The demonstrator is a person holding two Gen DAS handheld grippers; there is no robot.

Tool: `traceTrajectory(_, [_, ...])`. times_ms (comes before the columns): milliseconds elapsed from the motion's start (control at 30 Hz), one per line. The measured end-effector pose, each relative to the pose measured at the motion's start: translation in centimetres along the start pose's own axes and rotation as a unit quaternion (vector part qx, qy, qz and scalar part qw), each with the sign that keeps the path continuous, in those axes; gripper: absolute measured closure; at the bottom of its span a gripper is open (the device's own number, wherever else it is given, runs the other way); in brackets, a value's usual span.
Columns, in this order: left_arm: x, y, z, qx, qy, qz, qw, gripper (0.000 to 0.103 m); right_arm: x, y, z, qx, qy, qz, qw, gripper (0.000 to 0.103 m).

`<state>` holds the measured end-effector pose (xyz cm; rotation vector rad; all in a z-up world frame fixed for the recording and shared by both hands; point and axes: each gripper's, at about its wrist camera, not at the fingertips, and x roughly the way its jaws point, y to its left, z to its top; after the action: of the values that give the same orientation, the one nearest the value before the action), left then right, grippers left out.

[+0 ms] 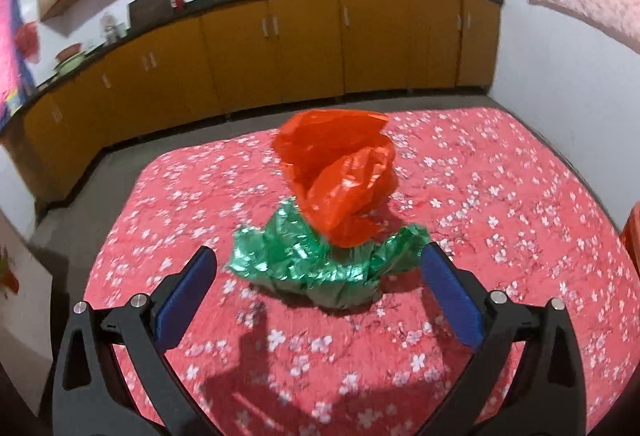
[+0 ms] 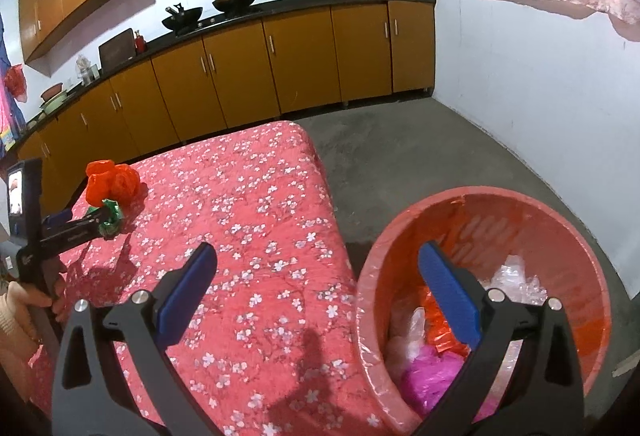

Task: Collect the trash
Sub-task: 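Grasp the green bag with the left tool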

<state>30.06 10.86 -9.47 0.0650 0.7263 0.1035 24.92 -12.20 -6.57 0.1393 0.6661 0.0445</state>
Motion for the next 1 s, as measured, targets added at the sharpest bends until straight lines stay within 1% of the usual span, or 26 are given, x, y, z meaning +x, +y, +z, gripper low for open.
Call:
traceTrajectory(33, [0.2,0.0,0.1,-0.001,0.002,-0.007,1.0,0.007,0.2,0.0,0.0,0.001,0.002,0.0,1.0,0.004])
traceTrajectory(67, [0.3,0.0,0.2,-0.001,0.004,-0.018,0.9998,0.015,0.4,0.0,0.0,0.003,0.004,0.001,1.0,0.004])
traceTrajectory(100, [0.4,0.0,0.3,0.0,0.006,-0.024,0.9997,0.02,0.5,-0.1,0.0,0.004,0.005,0.0,1.0,0.004])
traceTrajectory(133, [0.6,-0.1,0.3,0.002,0.011,-0.028,0.9995,0.024,0.7,-0.1,0.1,0.006,0.007,0.0,1.0,0.004])
traceTrajectory(200, [1.1,-0.2,0.4,0.008,0.025,-0.041,0.9988,0.037,0.9,-0.2,0.0,0.011,0.009,-0.001,1.0,0.004])
traceTrajectory(400, [2.3,-0.7,0.4,0.017,0.058,-0.049,0.997,0.04,1.2,0.1,-0.2,0.021,0.014,0.002,1.0,0.004])
traceTrajectory(433, [2.5,-0.7,0.3,0.017,0.062,-0.052,0.9966,0.043,1.2,0.1,-0.1,0.02,0.014,0.002,1.0,0.004])
traceTrajectory(500, [2.4,-0.8,0.4,0.02,0.061,-0.06,0.9961,0.054,1.2,0.3,-0.1,0.019,0.015,0.004,1.0,0.004])
traceTrajectory(567, [2.2,-0.9,0.2,0.027,0.058,-0.063,0.9959,0.061,1.2,0.5,0.0,0.017,0.015,0.004,1.0,0.004])
traceTrajectory(700, [1.7,-1.0,-0.2,0.031,0.057,-0.074,0.9952,0.065,1.2,0.8,0.2,0.014,0.015,0.005,1.0,0.004])
traceTrajectory(833, [0.3,-0.7,-1.3,0.036,0.054,-0.081,0.9946,0.066,0.9,1.3,0.5,0.015,0.012,0.012,1.0,0.004])
traceTrajectory(1000, [-2.0,0.6,-3.4,0.029,0.053,-0.09,0.9941,0.066,0.8,3.3,0.7,0.008,0.009,0.028,1.0,0.004])
